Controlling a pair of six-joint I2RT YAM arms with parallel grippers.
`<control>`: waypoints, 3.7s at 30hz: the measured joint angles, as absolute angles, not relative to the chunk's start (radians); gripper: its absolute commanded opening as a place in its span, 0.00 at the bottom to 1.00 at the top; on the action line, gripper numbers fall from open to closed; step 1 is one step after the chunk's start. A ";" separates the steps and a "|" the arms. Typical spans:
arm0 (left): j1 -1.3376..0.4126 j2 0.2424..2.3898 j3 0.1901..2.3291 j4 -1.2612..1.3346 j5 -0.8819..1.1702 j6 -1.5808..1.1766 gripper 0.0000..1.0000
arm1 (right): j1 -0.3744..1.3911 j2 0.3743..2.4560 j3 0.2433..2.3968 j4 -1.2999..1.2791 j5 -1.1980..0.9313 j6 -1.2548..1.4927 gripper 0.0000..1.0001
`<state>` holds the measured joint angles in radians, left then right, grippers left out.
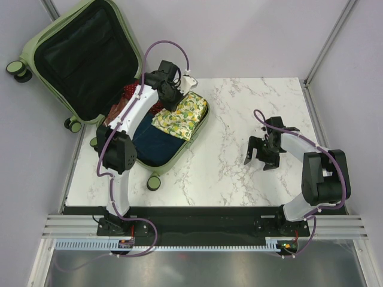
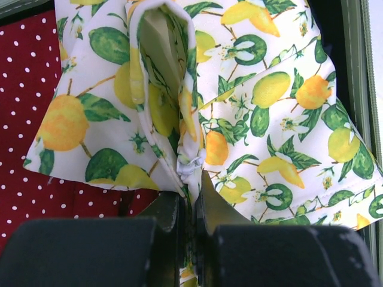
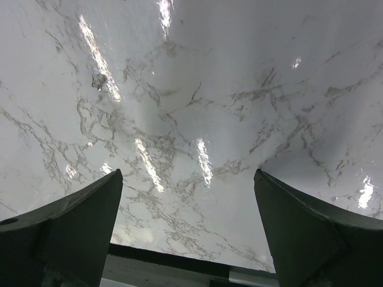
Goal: Pack the luggage
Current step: Place the clothes in the luggage, then close the luggage at the center of the board.
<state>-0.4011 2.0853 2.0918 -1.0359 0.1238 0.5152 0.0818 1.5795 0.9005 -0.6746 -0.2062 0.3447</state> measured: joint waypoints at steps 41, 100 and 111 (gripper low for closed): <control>-0.362 1.488 1.772 -0.689 -0.343 0.204 1.00 | 0.143 1.558 0.925 -0.641 -0.243 0.373 0.98; 0.427 1.561 1.674 -0.286 -0.254 -0.046 0.02 | 0.369 1.715 1.073 -0.651 -0.246 0.434 0.98; 0.414 1.354 1.398 -0.108 -0.179 -0.044 0.02 | 0.369 1.716 1.078 -0.653 -0.245 0.434 0.98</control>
